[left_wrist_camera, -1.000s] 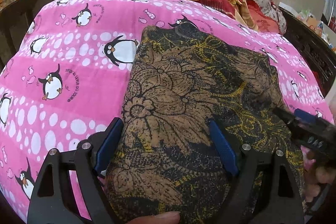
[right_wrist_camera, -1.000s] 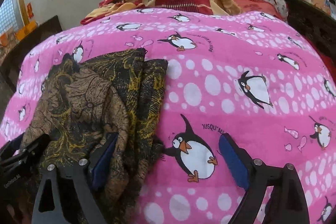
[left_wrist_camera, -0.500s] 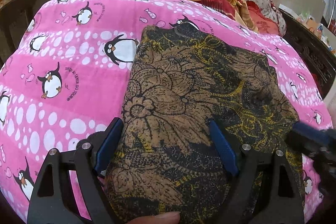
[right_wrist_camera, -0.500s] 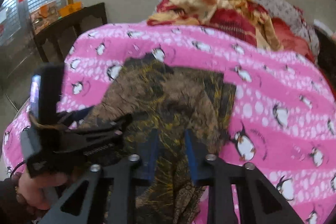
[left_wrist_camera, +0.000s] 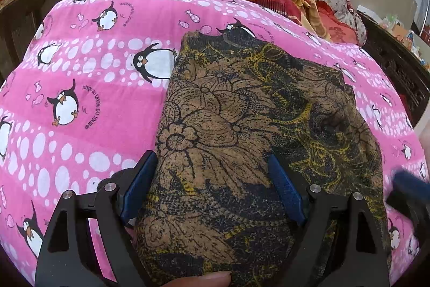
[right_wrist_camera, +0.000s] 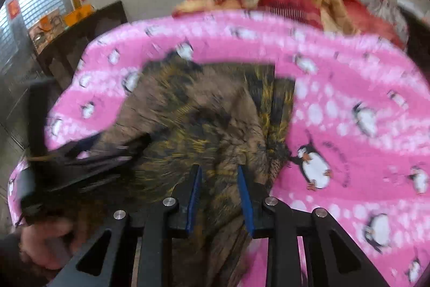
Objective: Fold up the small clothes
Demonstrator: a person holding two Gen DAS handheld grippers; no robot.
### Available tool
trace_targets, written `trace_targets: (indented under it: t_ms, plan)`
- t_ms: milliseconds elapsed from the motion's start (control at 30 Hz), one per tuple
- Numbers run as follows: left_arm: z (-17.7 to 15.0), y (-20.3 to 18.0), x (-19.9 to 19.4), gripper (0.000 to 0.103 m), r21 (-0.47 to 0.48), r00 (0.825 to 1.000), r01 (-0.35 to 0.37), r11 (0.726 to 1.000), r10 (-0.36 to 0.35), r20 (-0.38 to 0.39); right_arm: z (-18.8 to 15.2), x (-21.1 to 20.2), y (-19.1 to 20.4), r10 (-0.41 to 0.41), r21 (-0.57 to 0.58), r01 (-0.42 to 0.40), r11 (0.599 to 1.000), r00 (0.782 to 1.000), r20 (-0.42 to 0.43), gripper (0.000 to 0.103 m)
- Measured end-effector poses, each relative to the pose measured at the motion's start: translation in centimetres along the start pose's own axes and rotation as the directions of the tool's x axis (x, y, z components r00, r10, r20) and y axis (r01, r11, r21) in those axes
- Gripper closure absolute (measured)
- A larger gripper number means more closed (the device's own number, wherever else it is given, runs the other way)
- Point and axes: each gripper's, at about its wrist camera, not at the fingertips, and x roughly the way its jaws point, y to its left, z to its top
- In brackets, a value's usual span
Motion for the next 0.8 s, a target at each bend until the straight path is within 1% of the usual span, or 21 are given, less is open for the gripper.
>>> trace_targets:
  t_ms: [67,100,133,167,200,267,300,333,367,433,533,567,633,667,700,767,800]
  plan:
    - [0.0,0.0,0.0,0.019,0.0,1.0,0.0,1.0,0.0,0.0,-1.9,-1.3,1.4,0.009,-0.035,-0.009,0.999,1.0,-0.01,0.077]
    - [0.0,0.0,0.0,0.019,0.001,1.0,0.0,1.0,0.0,0.0,-3.1,-0.9,1.7,0.025,-0.039,-0.027,0.999,0.999,-0.04,0.077]
    - [0.0,-0.1,0.0,0.019,0.003,1.0,-0.002,1.0,0.002,0.0,-4.5,0.0,1.9,0.02,-0.047,-0.024,0.999,0.997,-0.079,0.077]
    - [0.0,-0.1,0.1,0.019,0.007,1.0,-0.007,1.0,0.007,-0.002,-5.7,0.4,1.6,0.016,-0.036,-0.018,0.999,0.999,-0.049,0.076]
    - [0.0,-0.1,0.1,0.019,0.008,1.0,-0.01,1.0,0.01,-0.004,-6.1,0.4,1.1,0.03,0.008,-0.03,1.0,0.999,-0.015,0.075]
    - [0.1,-0.2,0.2,0.018,0.012,1.0,-0.019,1.0,0.019,-0.018,-5.7,0.2,0.4,0.056,0.072,-0.054,0.996,0.998,-0.028,0.075]
    - [0.3,-0.3,0.3,0.018,0.017,0.999,-0.025,1.0,0.025,-0.029,-5.4,0.0,0.2,0.058,0.096,-0.054,0.994,0.998,-0.039,0.075]
    - [0.5,-0.3,0.3,0.018,0.023,0.999,-0.027,0.999,0.028,-0.042,-5.1,-0.4,0.3,0.042,0.109,-0.036,0.993,0.998,-0.05,0.075]
    - [0.7,-0.3,0.0,0.018,0.027,0.997,-0.026,0.999,0.028,-0.067,-5.0,-1.1,0.4,0.019,0.109,-0.013,0.994,0.998,-0.057,0.075]
    - [0.6,-0.6,-1.4,0.018,0.038,0.996,-0.027,0.999,0.03,-0.078,-5.3,-2.7,1.1,-0.016,0.103,0.022,0.994,0.998,-0.058,0.074]
    - [-1.5,-1.4,-4.4,0.018,0.077,0.998,0.02,0.997,-0.015,-0.064,-6.8,-4.6,1.9,-0.009,0.083,0.011,0.997,1.0,-0.026,0.074]
    - [-2.7,-1.7,-5.3,0.018,0.1,0.999,0.01,0.995,-0.005,-0.053,-7.2,-4.4,2.1,-0.024,0.066,0.025,0.997,0.999,-0.026,0.074]
    - [-4.8,-1.6,-5.7,0.017,0.127,0.999,-0.007,0.992,0.014,-0.052,-8.6,-2.8,2.1,-0.072,0.027,0.074,0.997,0.995,-0.07,0.073]
    - [-5.8,-1.2,-5.9,0.017,0.129,0.999,-0.001,0.992,0.007,-0.042,-9.3,-1.8,1.7,-0.061,0.039,0.064,0.997,0.994,-0.086,0.073]
    - [-6.2,-0.9,-6.1,0.017,0.125,1.0,0.01,0.992,-0.006,-0.027,-9.6,-1.8,1.3,-0.041,0.071,0.046,0.996,0.997,-0.063,0.071]
    - [-5.9,-0.2,-5.9,0.015,0.098,0.998,0.037,0.995,-0.031,-0.053,-9.5,-1.9,0.8,-0.021,0.107,0.028,0.994,0.998,-0.067,0.069]
    - [-5.6,-0.2,-5.7,0.012,0.092,0.997,0.033,0.995,-0.026,-0.074,-9.3,-1.8,0.8,-0.021,0.106,0.029,0.994,0.997,-0.074,0.069]
